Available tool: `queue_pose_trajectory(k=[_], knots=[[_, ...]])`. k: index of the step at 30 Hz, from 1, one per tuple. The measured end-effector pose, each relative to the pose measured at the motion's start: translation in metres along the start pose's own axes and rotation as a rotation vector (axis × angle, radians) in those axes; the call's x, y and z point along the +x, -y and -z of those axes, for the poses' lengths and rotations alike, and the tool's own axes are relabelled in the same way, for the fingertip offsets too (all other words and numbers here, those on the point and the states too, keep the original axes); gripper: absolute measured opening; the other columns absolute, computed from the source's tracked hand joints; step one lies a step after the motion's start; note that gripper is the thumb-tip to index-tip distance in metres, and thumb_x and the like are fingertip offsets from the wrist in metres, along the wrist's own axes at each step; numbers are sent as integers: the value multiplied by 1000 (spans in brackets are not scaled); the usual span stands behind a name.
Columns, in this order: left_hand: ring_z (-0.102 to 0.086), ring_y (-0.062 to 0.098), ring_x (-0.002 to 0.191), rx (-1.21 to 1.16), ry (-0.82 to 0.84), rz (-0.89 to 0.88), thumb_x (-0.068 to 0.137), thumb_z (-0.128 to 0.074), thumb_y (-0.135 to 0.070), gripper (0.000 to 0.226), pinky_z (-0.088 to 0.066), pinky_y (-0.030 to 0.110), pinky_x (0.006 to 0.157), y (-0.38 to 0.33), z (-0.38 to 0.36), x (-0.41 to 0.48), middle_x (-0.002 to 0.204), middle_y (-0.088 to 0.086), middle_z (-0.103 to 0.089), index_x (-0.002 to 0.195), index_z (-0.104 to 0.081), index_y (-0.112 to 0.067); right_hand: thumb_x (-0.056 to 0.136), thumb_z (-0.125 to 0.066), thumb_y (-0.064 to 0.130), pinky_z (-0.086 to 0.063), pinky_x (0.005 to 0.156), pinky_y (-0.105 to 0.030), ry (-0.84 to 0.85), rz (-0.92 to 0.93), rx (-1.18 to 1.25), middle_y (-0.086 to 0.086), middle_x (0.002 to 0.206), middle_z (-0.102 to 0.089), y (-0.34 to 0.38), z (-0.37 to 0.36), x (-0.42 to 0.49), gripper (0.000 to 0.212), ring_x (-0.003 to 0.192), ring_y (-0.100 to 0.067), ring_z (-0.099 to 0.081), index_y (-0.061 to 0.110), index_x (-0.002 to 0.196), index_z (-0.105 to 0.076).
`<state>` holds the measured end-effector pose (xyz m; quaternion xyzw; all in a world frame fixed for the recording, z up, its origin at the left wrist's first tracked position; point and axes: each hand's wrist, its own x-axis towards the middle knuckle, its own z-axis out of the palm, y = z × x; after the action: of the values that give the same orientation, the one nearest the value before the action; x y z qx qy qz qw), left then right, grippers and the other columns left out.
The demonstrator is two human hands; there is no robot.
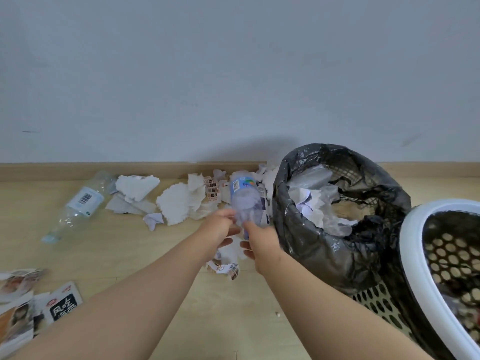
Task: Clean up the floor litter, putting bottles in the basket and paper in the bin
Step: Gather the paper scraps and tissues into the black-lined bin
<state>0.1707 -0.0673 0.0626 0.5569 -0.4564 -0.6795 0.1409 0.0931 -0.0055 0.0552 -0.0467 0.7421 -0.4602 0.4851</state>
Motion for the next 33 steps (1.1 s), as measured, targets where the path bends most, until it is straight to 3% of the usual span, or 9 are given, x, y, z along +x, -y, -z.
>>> queue_pose_trajectory(k=[5,8,11,15,17,21,24,29,33], knots=[[-62,20,89,-69,-115,-143,96,-46,-14,12,-48,34,77,-40,15,-24,100,4,-60,104,-54,-19,84,-56,14,-38,49,-24,-10,228,-50,-3,75,-47,47,4,-36,20,60,-17,-50,11,91,-38],[-62,19,84,-146,-120,-223,94,-48,-14,13,-46,29,65,-66,4,-44,102,5,-61,103,-55,-18,82,-58,14,-38,47,-23,-22,346,-47,-4,76,-48,73,8,-63,24,56,-18,-48,16,83,-34],[-63,20,86,-214,-82,-300,92,-50,-12,17,-47,28,65,-99,-14,-69,103,7,-66,104,-59,-19,82,-58,18,-37,54,-25,-95,484,-46,-1,77,-50,99,19,-90,24,60,-15,-46,18,83,-34],[-62,25,94,-382,60,-363,94,-47,-10,24,-52,40,86,-140,-37,-120,102,4,-62,110,-57,-23,87,-50,20,-39,61,-30,-220,653,-66,3,74,-50,128,52,-129,19,65,-17,-48,14,95,-35],[-63,23,97,-381,148,-423,95,-46,-10,25,-53,39,82,-148,-48,-143,105,1,-63,112,-58,-25,87,-50,22,-39,64,-32,-298,719,-49,0,73,-52,138,67,-148,20,69,-22,-50,15,98,-34],[-63,17,75,-290,311,-486,94,-46,-9,26,-48,29,65,-145,-77,-177,87,-1,-71,109,-58,-26,85,-54,30,-47,66,-34,-449,757,-70,-5,83,-60,136,96,-184,25,77,-26,-60,23,97,-33],[-65,17,78,-205,438,-474,93,-48,-10,28,-49,30,71,-135,-97,-187,96,3,-73,116,-58,-23,84,-55,35,-48,68,-35,-595,795,-150,0,89,-61,125,123,-199,28,81,-22,-59,26,99,-33],[-62,26,107,-144,618,-333,93,-50,-4,35,-49,39,85,-106,-125,-199,120,6,-64,123,-58,-21,83,-55,36,-54,68,-38,-828,816,-219,3,91,-59,108,179,-208,22,82,-18,-60,28,102,-45],[-65,23,99,-136,722,-256,95,-47,-5,31,-50,37,83,-91,-138,-205,116,6,-66,121,-59,-19,85,-57,35,-48,61,-27,-992,750,-158,2,93,-58,98,219,-210,22,79,-15,-57,25,104,-53]])
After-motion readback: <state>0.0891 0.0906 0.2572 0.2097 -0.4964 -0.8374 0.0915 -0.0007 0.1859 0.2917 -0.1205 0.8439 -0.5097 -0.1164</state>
